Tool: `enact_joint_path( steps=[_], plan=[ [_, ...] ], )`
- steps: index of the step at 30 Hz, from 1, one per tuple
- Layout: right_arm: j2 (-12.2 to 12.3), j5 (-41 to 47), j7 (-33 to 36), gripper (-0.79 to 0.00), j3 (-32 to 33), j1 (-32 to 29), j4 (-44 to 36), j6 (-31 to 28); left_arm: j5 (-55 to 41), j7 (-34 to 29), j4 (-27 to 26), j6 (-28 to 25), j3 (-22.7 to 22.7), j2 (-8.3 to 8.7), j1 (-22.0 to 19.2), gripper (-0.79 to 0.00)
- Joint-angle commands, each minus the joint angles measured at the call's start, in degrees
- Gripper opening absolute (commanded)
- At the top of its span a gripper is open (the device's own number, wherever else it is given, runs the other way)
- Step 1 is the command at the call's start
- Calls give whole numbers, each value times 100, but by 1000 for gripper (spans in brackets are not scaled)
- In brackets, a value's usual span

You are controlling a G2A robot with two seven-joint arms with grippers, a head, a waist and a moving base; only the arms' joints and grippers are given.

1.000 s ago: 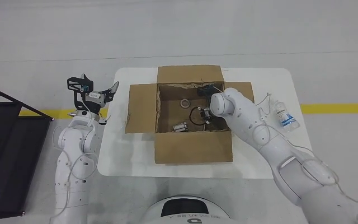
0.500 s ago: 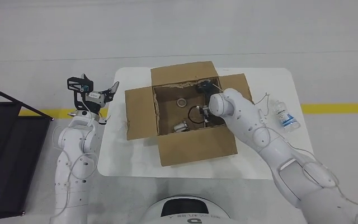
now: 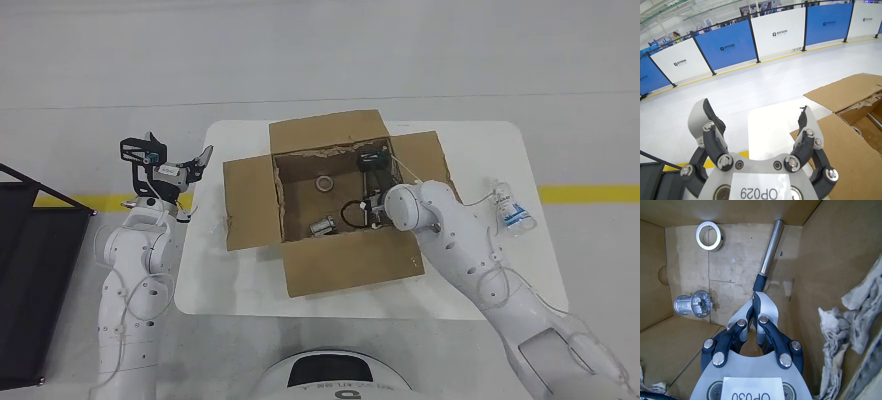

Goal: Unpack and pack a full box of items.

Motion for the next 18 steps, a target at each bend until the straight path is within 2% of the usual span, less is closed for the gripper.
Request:
enact_joint_path(
  steps=[1, 12, 14, 15, 16, 17, 18],
  plan=[
    [-13, 2, 60, 0, -42, 22, -63, -78, 0, 0, 0, -2, 0, 0, 0, 0],
    [-13, 2, 60, 0, -42, 22, -63, -78, 0, 0, 0, -2, 0, 0, 0, 0],
    [-21, -19, -70, 0, -23, 1, -27, 19, 0, 0, 0, -2, 0, 0, 0, 0],
    [-45, -33, -227, 0, 8, 13, 0, 294, 0, 0, 0, -2, 0, 0, 0, 0],
    [-82, -104, -405, -68, -21, 3, 34, 663, 0, 0, 0, -2, 0, 0, 0, 0],
    [-134, -236, -585, -243, -122, -11, 56, 1099, 0, 0, 0, -2, 0, 0, 0, 0],
    [-190, -323, -712, -345, -237, -1, 73, 1434, 0, 0, 0, -2, 0, 0, 0, 0]
  ],
)
